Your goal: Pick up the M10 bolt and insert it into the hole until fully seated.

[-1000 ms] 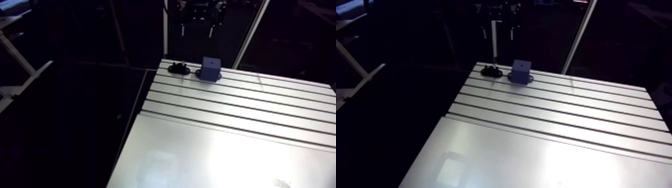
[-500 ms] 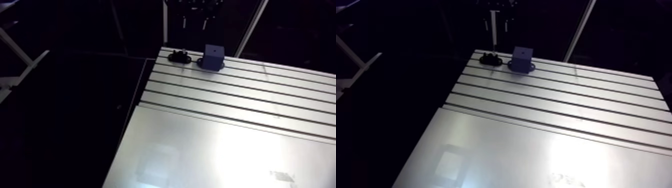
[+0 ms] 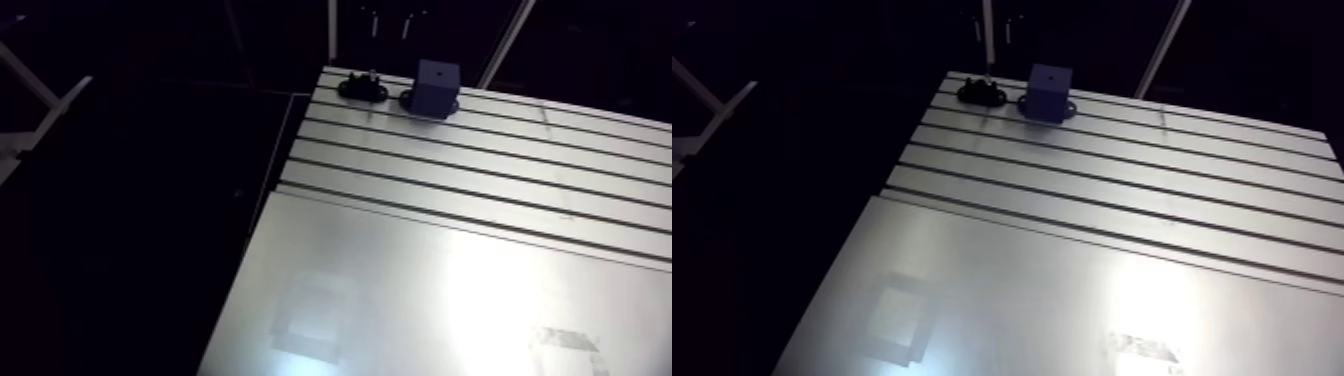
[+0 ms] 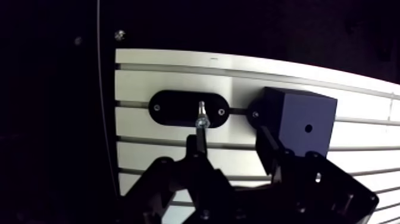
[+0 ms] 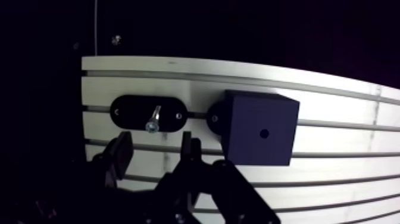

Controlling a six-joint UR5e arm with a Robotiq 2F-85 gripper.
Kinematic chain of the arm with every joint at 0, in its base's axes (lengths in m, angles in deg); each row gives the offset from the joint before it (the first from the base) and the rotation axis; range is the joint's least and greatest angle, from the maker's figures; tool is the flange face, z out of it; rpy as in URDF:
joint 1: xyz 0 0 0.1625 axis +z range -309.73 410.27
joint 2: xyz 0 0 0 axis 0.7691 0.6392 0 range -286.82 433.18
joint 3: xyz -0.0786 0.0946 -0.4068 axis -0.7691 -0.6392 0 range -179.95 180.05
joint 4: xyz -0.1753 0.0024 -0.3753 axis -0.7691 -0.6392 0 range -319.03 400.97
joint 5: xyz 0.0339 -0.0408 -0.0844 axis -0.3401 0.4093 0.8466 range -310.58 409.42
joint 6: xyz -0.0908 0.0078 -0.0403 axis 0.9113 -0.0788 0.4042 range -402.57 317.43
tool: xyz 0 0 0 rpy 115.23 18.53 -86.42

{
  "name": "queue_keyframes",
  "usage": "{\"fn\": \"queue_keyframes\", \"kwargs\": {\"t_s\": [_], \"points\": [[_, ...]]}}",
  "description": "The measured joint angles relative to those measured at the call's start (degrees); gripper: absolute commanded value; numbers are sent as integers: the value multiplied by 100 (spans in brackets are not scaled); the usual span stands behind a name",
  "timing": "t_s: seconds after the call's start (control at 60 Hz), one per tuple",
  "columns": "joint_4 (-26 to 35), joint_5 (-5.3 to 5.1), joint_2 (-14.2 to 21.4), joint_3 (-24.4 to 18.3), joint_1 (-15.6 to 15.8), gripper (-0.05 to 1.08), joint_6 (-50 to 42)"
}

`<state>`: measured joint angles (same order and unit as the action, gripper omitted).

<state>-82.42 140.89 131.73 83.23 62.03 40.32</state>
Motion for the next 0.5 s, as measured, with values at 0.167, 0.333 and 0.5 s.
{"fn": "queue_keyframes", "kwargs": {"t_s": [0.167,0.333,0.5], "points": [[2,20,-116,-47,66,50,-12],[1,52,-198,-51,132,50,-24],[0,69,-269,-74,164,50,-31]]}}
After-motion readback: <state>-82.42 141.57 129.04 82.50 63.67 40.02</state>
